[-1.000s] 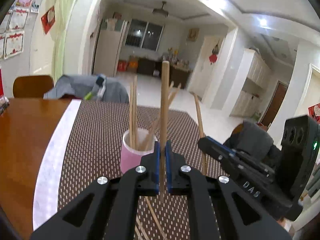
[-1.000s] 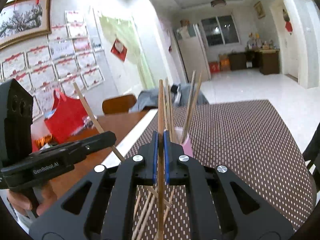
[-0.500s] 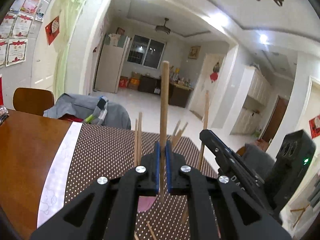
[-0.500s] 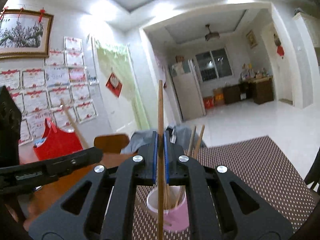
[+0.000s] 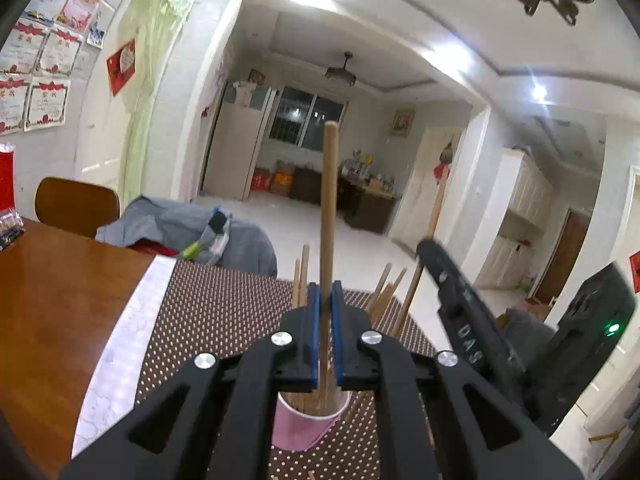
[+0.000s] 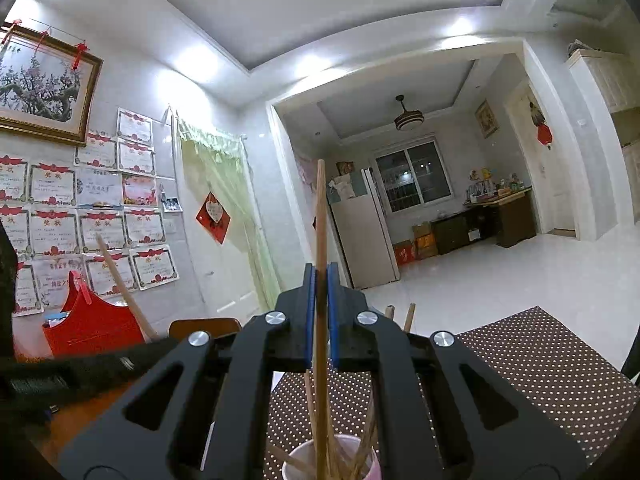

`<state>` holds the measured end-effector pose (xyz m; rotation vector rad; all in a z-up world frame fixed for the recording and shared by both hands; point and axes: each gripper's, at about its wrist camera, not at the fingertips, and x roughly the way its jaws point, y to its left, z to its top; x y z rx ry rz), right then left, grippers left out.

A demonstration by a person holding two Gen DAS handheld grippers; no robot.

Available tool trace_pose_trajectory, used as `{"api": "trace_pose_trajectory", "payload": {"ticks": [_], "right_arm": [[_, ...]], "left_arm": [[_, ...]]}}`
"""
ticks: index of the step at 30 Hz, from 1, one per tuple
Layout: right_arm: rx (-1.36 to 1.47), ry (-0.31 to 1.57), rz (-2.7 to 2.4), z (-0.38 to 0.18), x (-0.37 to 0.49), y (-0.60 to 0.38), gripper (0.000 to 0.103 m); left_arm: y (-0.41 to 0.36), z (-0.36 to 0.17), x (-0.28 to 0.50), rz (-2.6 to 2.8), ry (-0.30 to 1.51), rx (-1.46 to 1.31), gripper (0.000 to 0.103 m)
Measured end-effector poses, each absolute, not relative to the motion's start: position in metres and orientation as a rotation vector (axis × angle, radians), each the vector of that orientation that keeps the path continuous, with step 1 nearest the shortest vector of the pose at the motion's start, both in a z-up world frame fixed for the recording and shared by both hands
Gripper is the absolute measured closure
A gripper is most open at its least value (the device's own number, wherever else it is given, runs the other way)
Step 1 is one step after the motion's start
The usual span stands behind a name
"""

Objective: Organize utensils
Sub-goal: 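Open the left gripper to drop its stick into the pink cup, then open the right gripper to drop its stick into the pink cup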

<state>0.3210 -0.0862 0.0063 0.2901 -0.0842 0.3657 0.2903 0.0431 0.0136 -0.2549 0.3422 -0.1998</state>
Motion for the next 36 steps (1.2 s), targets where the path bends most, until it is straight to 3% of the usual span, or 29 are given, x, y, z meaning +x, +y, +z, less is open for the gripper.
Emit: {"api": "trace_pose_trajectory", "payload": {"ticks": [14,15,16,18,36], "right_arm": [[0.263,-0.047,0.345,-0.009,0.330,-0.081,0.097],[0.255,-0.041,0.344,-0.009,0.329,-0.080,0.097],[0.250,-0.035,0.343,-0.009,0.329,-0.080,0.096],[0.243,-0.017,0.342,-0.009,0.328,-0.079,0.096],[0.231,0.077,0.361,-0.020,0.324,-0.083,0.096]], "left_arm": [[0.035,-0.002,0.307,-0.149,0.403,-0.198,0.096],[0.035,-0.002,0.308,-0.149,0.407,-0.195,0.095],[0.035,-0.002,0.309,-0.146,0.411,-0.192,0.085],[0.035,-0.004,0.310,-0.133,0.416,-0.185,0.076],[0.037,-0.007,0.316,-0.086,0.450,-0.171,0.073]]}}
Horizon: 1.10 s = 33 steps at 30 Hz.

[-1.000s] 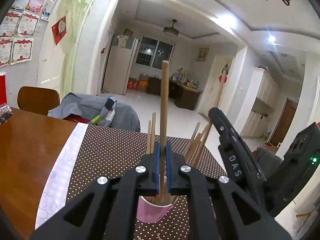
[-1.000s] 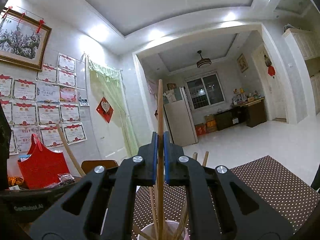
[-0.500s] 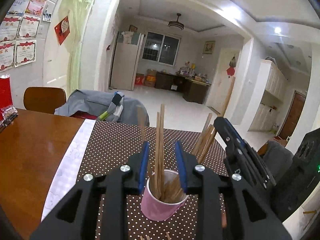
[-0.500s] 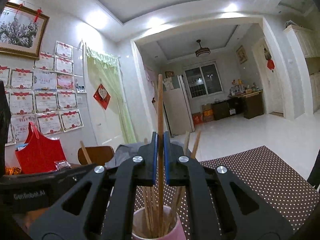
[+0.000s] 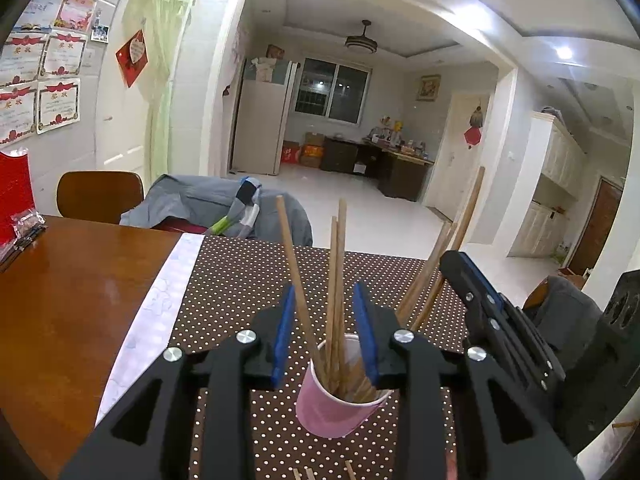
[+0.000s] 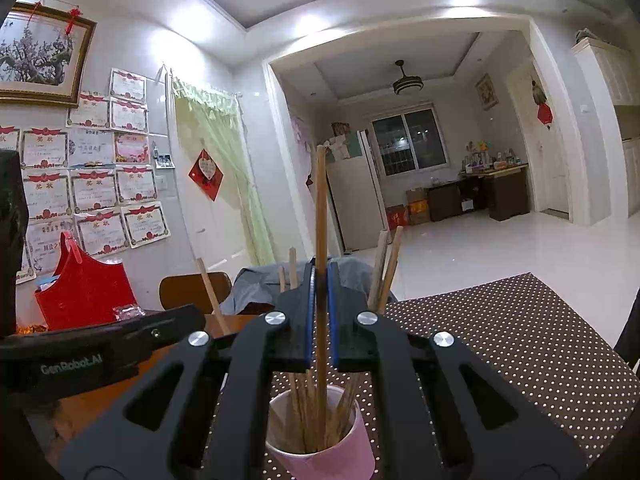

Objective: Organize utensils
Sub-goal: 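Open the right gripper to drop its stick into the pink cup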

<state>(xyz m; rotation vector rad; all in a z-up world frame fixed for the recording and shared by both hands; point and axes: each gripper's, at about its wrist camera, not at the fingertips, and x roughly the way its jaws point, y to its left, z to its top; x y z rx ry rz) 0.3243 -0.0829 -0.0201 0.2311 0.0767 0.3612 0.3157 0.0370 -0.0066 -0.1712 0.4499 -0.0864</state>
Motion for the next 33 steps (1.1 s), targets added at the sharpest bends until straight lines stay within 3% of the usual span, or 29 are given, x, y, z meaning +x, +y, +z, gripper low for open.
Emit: {"api": "trace_pose_trajectory", "payload": {"ticks": [14,17,19,26,28,33], "right_arm": [[0.225,0.133,0.364,-0.019,0.327,-0.079,0.095],[0.231,0.140,0.362,-0.019,0.327,-0.080,0.086],[0.235,0.135,0.361,-0.018,0.327,-0.081,0.071],[0.229,0.112,0.362,-0.014,0.321,-0.082,0.069],[0.229,0.105,0.360,-0.013,0.320,-0.082,0.061],[0.228,0.096,0.360,-0.012,0.318,-0.083,0.060]], "left_arm": [[0.041,-0.005,0.317,-0.057,0.442,-0.156,0.070],[0.042,-0.005,0.317,-0.054,0.444,-0.155,0.070],[0.042,-0.006,0.316,-0.053,0.444,-0.155,0.070],[0.044,-0.005,0.317,-0.047,0.443,-0.154,0.070],[0.045,-0.005,0.317,-0.043,0.442,-0.154,0.070],[0.047,-0.005,0.318,-0.039,0.442,-0.150,0.069]]}}
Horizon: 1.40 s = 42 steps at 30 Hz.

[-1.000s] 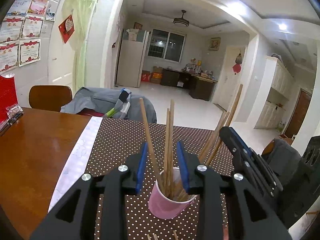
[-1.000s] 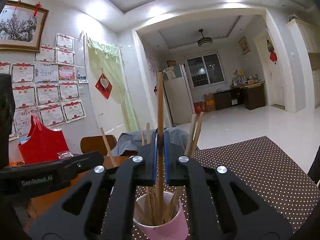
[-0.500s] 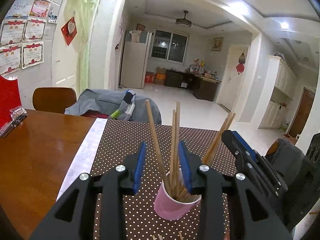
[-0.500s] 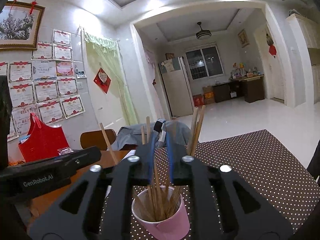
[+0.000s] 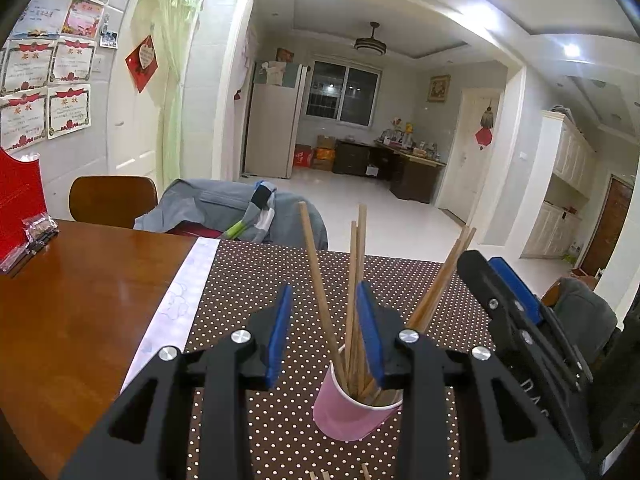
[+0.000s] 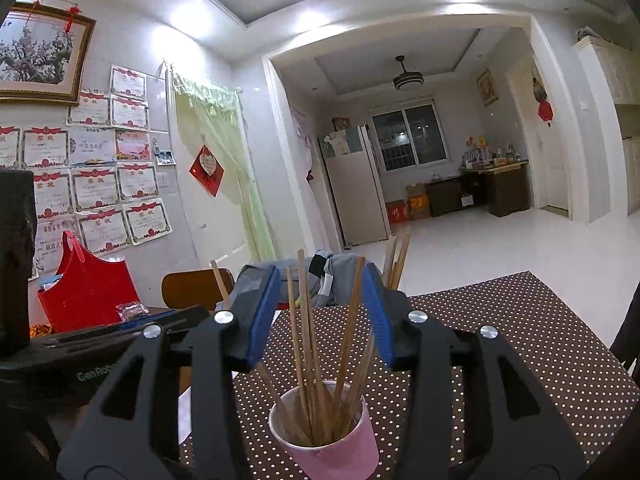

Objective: Organize utensils
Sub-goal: 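Open the right gripper to drop its stick into the pink cup, then lower both grippers to the remaining sticks and close each on one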

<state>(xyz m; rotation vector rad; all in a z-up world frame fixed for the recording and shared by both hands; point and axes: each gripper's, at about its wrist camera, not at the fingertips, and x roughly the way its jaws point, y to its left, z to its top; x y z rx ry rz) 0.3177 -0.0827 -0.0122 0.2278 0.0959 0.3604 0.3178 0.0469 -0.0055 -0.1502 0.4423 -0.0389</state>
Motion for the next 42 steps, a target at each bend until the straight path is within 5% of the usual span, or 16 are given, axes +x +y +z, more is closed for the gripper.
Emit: {"api": "trace_pose_trajectory", "payload": {"ticks": [18,25,42], "right_arm": [[0.236,0.106,0.336,-0.002,0.275,-0.109,0.058],[0.218,0.127,0.343,-0.002,0.242,-0.111,0.056],[0.133,0.409,0.354,-0.052,0.201,-0.108,0.046]], "left_arm": [[0.035,0.012,0.283,-0.043,0.405,-0.091,0.068],[0.035,0.014,0.242,-0.025,0.402,-0.073,0.059],[0.048,-0.053,0.197,-0.044,0.698,-0.144,0.059]]}}
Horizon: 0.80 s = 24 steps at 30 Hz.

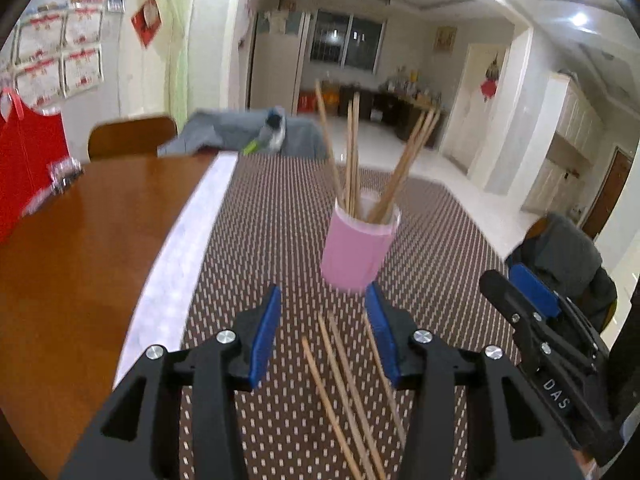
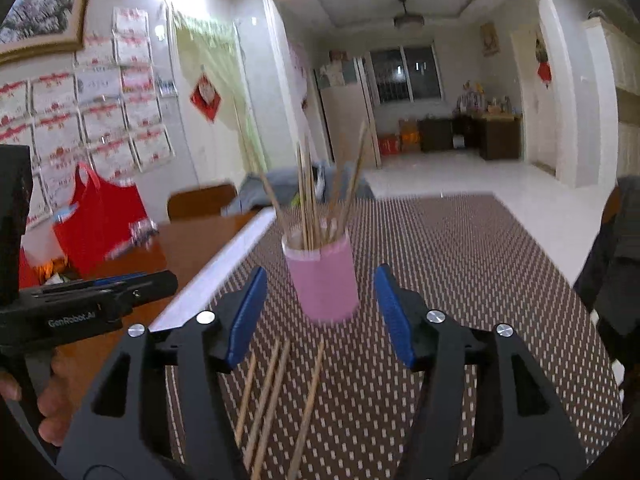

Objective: Organize utensils
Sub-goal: 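Lower both grippers to the remaining sticks and close each on one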

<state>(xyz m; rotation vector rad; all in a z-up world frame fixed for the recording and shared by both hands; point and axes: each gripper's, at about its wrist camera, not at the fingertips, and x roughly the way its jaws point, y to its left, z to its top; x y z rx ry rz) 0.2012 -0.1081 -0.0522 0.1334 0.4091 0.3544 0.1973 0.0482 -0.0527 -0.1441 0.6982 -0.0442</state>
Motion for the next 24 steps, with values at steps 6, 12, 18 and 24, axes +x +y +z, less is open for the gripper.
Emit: {"api": "trace_pose_trajectory", "payload": {"ticks": [6,12,18,24], "right_arm": [[0.126,0.568,0.364,-0.081,0.204,-0.111,0.046],[0.113,0.688,0.374,-0.106,0.206,-0.112,0.045],[0.105,0.767,0.390,-0.123,0.208,-0.111,0.045],[0.093,0.809,0.400,-0.131,0.210,-0.110,0.045]], "left_arm": [[0.046,-0.099,0.206,-0.060,0.892,-0.147,0.059],[0.038,-0.138,0.207,-0.043,1.019,-0.102,0.059],[0.034,-0.154,0.203,-0.033,1.077,-0.109,0.059],[0.024,-0.169,0.209,-0.023,1.122,-0.077,0.059]]}}
